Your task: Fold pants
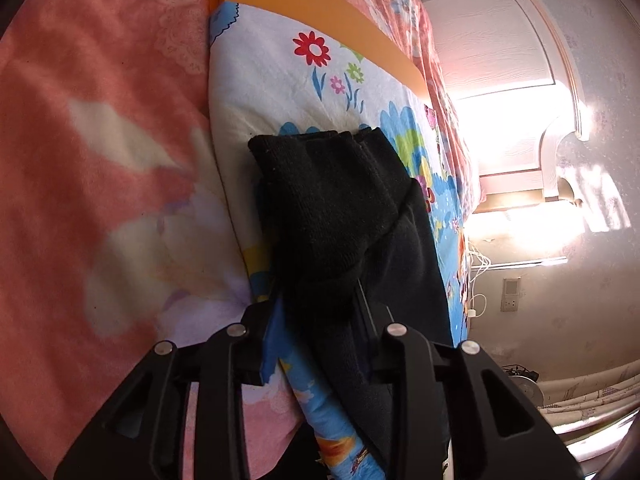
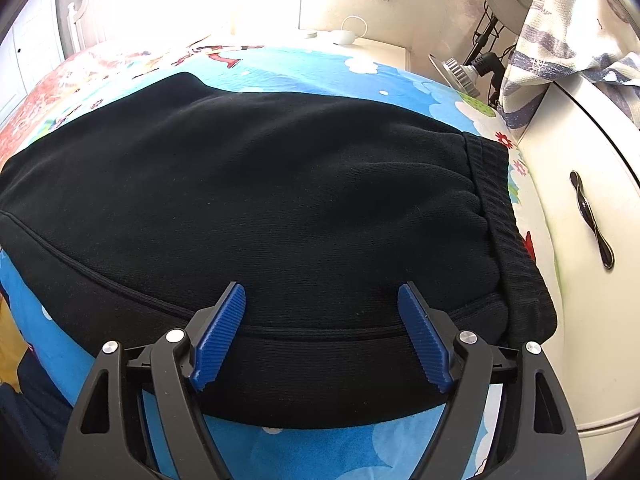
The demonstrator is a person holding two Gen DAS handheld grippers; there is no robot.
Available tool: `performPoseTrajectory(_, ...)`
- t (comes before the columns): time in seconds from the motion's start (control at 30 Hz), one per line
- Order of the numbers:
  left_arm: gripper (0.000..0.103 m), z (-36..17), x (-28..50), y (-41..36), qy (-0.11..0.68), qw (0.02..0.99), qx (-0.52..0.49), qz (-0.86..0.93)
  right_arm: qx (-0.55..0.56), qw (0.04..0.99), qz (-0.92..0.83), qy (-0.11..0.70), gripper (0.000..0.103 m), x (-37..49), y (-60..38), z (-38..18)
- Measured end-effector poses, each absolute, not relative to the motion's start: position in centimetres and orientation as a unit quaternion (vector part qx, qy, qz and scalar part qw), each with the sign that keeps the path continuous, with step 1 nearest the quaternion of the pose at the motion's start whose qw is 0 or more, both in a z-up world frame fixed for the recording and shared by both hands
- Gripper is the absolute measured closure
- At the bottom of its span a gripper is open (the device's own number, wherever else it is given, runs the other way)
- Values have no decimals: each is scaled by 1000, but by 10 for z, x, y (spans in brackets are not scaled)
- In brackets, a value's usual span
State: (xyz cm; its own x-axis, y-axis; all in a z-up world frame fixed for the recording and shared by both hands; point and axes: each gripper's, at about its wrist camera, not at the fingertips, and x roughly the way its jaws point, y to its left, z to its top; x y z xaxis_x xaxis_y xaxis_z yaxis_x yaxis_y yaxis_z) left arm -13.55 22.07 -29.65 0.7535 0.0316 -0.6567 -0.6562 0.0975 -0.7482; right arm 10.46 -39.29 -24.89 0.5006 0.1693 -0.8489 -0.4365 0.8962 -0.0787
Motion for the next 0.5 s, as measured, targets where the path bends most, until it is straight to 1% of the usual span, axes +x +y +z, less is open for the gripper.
performPoseTrajectory(0.03,74,-292,-134,222,250,701,-620,249,-147,854,176,468,23,105,-392,-249)
performPoseTrajectory(0.07,77,-287,-132,224,248,705,-615,252,-151,853,174,468,22,107,-392,-248)
performPoseTrajectory(0.13,86,-268,-125,226,250,724,-589,259,-152,852,171,471,18,109,-392,-248)
performPoseTrajectory(0.2,86,-249,-116,225,257,749,-550,267,-150,853,169,471,18,109,-393,-249)
performPoseTrajectory(0.3,86,-263,-108,233,291,735,-540,288,-145,856,165,468,16,108,-394,-250)
performPoseTrajectory(0.33,84,-271,-111,235,291,724,-557,285,-144,857,165,466,16,107,-395,-250)
performPoseTrajectory(0.4,68,-273,-118,235,284,719,-568,283,-140,858,167,466,16,106,-396,-250)
performPoseTrajectory(0.43,55,-271,-121,234,279,719,-568,286,-139,858,168,466,16,107,-397,-251)
performPoseTrajectory(0.5,56,-269,-123,236,275,721,-567,289,-142,855,169,469,15,109,-395,-249)
